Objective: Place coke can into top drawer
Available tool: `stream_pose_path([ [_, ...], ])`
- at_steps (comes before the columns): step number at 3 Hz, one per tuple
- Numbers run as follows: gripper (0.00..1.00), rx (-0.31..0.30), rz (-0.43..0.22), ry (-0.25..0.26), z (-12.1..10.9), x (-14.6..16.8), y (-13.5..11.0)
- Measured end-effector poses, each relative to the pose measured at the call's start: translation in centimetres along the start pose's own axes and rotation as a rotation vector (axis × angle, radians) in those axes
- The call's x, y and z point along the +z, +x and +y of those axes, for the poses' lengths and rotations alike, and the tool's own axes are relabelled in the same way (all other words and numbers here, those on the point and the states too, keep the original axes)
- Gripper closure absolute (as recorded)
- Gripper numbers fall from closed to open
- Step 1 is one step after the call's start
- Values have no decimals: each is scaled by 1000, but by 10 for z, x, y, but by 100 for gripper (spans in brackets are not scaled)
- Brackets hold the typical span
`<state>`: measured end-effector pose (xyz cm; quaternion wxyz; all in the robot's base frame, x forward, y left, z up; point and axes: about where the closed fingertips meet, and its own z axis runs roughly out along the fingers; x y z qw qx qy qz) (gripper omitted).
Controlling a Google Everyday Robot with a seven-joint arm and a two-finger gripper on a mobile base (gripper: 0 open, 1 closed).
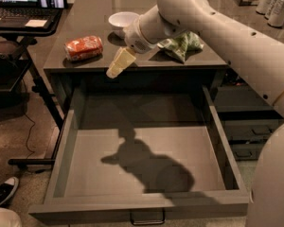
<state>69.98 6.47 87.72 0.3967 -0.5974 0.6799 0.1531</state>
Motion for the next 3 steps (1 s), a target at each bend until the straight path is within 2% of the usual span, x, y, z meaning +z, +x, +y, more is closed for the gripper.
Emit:
stream_pose_path([
  [2,0,15,-14,-1,-2,6,1],
  [3,0,30,-78,-2,-13,26,-5],
])
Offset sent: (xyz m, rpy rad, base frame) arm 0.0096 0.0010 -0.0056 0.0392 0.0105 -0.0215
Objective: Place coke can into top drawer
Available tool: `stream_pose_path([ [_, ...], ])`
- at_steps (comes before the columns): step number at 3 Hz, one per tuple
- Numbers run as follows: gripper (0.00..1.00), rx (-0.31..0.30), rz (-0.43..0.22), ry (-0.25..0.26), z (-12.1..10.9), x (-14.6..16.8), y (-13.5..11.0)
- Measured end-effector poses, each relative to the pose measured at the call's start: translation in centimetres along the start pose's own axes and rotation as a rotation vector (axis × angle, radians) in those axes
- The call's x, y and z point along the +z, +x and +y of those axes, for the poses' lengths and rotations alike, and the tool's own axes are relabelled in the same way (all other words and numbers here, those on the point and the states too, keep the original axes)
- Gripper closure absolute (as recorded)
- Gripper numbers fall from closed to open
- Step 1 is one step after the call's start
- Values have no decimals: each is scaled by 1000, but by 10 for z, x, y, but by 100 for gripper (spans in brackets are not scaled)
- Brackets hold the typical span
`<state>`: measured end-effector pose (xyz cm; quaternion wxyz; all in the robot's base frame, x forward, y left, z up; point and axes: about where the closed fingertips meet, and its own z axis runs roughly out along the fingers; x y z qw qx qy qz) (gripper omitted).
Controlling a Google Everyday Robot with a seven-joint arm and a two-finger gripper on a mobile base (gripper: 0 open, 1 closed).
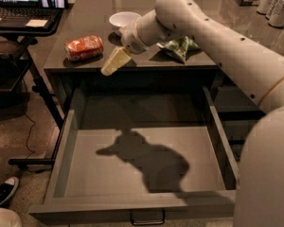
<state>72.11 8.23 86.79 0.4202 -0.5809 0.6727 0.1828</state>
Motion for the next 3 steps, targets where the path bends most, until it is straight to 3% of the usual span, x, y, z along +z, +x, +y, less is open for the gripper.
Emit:
stream_pose_path([
  [3,0,110,-126,-35,-16,63,-26],
])
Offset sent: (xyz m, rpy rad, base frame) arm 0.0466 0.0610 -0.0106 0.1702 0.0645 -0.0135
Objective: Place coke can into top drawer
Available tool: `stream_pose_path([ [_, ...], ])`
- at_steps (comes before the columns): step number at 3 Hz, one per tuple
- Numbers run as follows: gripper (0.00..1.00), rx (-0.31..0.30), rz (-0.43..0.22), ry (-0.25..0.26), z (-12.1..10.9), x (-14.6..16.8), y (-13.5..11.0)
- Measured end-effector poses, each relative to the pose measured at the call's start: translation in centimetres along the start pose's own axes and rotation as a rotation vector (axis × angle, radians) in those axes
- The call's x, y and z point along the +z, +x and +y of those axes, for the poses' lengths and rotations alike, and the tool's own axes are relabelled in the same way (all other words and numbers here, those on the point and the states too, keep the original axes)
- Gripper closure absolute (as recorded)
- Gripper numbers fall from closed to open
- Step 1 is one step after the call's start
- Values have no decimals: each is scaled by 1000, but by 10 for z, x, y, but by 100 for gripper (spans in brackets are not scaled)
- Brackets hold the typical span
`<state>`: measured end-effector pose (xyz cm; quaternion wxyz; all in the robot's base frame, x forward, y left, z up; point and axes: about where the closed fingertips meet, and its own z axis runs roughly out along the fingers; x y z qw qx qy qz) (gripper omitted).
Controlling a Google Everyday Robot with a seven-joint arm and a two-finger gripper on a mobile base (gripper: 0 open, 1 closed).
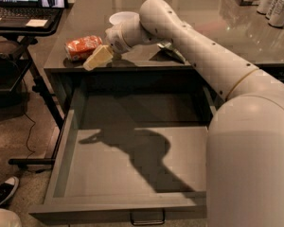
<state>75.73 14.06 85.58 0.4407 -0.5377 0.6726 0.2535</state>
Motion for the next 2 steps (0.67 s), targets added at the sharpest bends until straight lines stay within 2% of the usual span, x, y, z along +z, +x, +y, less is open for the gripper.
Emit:
stream_pose_path([
  [2,0,43,-99,-74,-12,26,0],
])
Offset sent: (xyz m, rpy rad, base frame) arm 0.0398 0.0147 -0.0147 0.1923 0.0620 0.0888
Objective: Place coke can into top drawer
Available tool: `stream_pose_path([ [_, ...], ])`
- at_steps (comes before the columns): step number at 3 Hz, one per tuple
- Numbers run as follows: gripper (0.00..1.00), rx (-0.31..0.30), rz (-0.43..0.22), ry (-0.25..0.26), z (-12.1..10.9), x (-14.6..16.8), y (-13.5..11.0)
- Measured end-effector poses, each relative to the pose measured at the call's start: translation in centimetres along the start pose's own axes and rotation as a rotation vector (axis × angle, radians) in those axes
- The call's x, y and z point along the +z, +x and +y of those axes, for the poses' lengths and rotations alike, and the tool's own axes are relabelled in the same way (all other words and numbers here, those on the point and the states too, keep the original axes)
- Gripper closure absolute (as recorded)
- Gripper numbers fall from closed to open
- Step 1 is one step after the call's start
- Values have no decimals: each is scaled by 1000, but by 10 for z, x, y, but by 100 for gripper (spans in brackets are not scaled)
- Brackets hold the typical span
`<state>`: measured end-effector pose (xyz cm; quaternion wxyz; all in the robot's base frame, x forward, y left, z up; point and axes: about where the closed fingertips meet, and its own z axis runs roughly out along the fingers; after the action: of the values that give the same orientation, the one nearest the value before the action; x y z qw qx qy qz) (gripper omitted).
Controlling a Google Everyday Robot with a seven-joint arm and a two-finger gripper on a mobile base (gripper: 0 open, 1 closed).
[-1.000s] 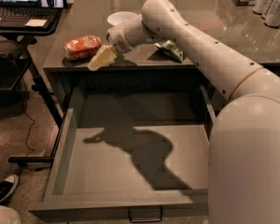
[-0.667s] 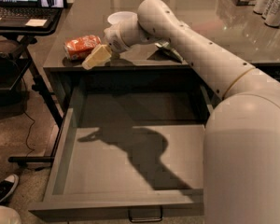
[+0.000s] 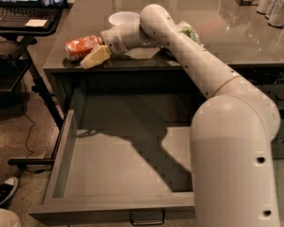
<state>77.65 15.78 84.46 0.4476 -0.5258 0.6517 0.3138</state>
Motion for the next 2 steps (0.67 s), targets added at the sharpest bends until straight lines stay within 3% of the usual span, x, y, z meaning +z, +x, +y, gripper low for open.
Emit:
stream_pose_path([
  [1,19,6,-53,-40,-8,7,3],
  [2,42,5,-77,-46,-11,6,0],
])
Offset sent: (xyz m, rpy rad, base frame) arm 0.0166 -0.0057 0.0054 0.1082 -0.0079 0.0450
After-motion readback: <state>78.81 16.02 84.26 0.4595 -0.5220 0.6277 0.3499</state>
